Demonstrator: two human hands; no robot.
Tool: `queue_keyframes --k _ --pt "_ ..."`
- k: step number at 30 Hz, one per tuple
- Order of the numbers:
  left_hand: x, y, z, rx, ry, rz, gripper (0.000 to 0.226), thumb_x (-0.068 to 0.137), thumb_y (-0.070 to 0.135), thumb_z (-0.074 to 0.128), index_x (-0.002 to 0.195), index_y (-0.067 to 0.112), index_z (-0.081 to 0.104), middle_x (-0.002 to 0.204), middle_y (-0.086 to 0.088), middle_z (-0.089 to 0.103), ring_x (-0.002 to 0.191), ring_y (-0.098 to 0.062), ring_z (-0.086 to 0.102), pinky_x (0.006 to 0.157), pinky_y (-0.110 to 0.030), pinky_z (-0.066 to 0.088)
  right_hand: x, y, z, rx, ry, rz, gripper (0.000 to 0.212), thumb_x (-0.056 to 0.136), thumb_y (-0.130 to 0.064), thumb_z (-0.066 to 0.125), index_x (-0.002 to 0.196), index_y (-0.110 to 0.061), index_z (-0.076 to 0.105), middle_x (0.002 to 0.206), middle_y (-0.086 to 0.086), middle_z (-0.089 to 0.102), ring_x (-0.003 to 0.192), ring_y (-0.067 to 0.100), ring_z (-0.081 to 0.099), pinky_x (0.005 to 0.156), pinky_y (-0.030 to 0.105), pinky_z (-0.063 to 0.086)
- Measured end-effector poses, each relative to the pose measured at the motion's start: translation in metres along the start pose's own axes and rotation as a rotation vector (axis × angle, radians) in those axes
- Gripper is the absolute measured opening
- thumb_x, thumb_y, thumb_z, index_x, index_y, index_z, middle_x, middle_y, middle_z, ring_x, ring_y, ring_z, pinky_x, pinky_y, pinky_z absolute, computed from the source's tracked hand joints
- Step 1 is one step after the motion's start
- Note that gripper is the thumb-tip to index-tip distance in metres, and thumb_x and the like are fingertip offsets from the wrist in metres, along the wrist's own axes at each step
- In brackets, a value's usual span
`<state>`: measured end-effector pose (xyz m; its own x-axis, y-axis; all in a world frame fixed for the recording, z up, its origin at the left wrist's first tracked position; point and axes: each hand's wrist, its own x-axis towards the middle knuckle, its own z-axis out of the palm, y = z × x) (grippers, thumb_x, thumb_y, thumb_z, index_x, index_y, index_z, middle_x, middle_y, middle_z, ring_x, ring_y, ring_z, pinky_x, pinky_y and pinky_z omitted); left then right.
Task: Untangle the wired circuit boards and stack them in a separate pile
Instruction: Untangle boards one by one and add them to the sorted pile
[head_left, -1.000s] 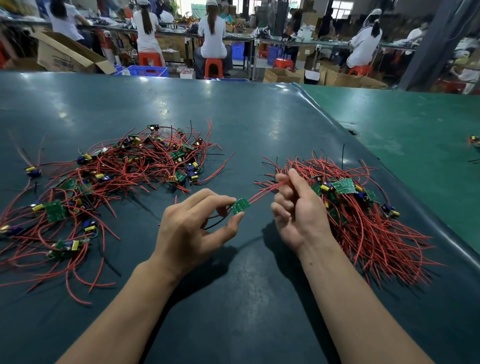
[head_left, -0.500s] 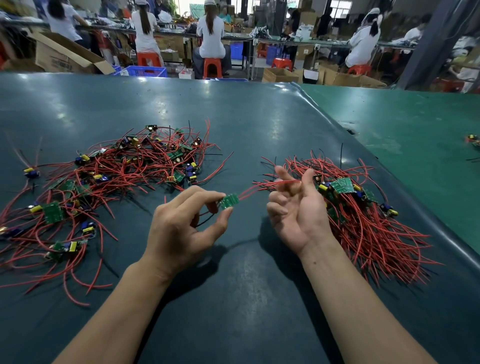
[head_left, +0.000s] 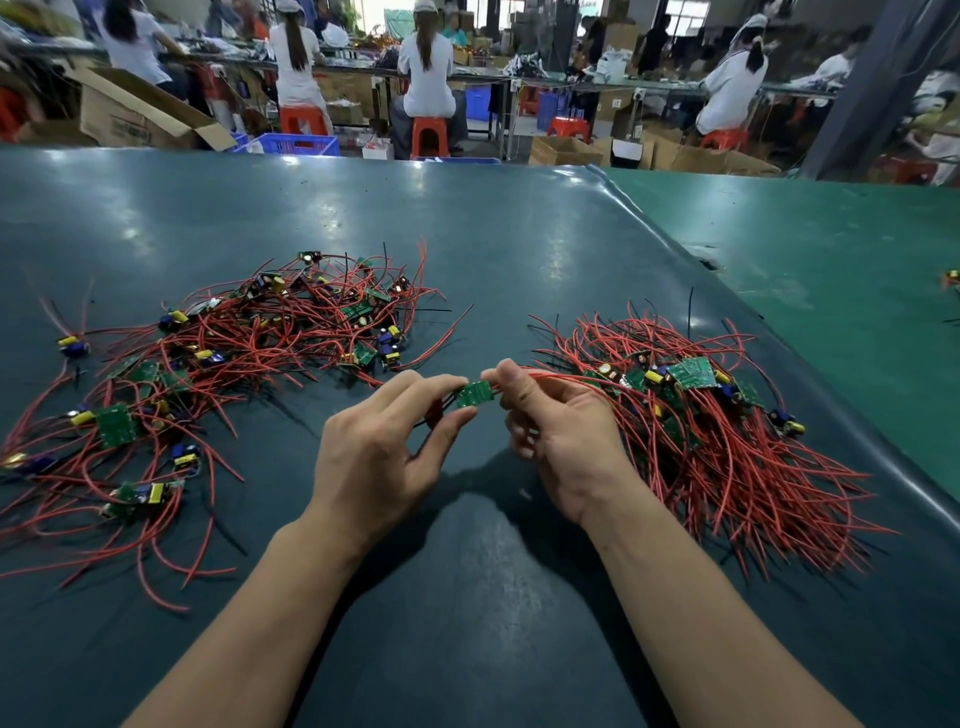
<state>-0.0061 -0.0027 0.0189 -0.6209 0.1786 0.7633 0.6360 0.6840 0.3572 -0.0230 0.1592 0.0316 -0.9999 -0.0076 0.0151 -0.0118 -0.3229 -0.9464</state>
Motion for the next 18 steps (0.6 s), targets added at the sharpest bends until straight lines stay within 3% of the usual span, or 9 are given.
queue_keyframes --k 7,10,15,18 --pt "0.0 -0.007 -0.004 0.009 0.025 -0.021 0.023 0.088 0.026 0.069 0.105 0.01 0.072 0.078 0.003 0.06 0.067 -0.019 0.059 0.058 -0.039 0.052 0.006 -0.012 -0.017 0.075 0.09 0.014 0.028 0.075 -0.036 0.07 0.076 -0.008 0.075 0.058 -0.006 0.054 0.041 0.003 0.037 0.034 0.015 0.027" --pt "0.0 -0.009 -0.005 0.019 0.024 -0.014 0.024 0.088 0.026 0.07 0.105 0.01 0.073 0.077 0.003 0.06 0.067 -0.02 0.059 0.058 -0.038 0.052 0.006 -0.013 -0.019 0.105 0.13 0.006 0.028 0.085 -0.035 0.066 0.074 -0.01 0.074 0.057 -0.007 0.052 0.04 0.004 0.037 0.034 0.016 0.026" --pt "-0.001 -0.012 -0.006 0.007 -0.011 0.033 0.024 0.089 0.026 0.069 0.106 0.009 0.072 0.08 0.0 0.063 0.067 -0.023 0.062 0.057 -0.039 0.053 0.008 -0.009 -0.016 -0.085 0.199 -0.05 0.048 0.102 -0.035 0.049 0.061 -0.015 0.063 0.051 -0.004 0.053 0.037 0.008 0.043 0.034 0.017 0.028" --pt "-0.002 -0.014 -0.007 0.0 -0.039 0.046 0.023 0.09 0.026 0.067 0.106 0.009 0.072 0.08 0.0 0.062 0.066 -0.024 0.061 0.057 -0.04 0.052 0.008 -0.007 -0.019 -0.166 0.165 0.0 0.042 0.102 -0.034 0.048 0.068 -0.011 0.059 0.056 0.0 0.055 0.039 0.008 0.046 0.035 0.017 0.03"
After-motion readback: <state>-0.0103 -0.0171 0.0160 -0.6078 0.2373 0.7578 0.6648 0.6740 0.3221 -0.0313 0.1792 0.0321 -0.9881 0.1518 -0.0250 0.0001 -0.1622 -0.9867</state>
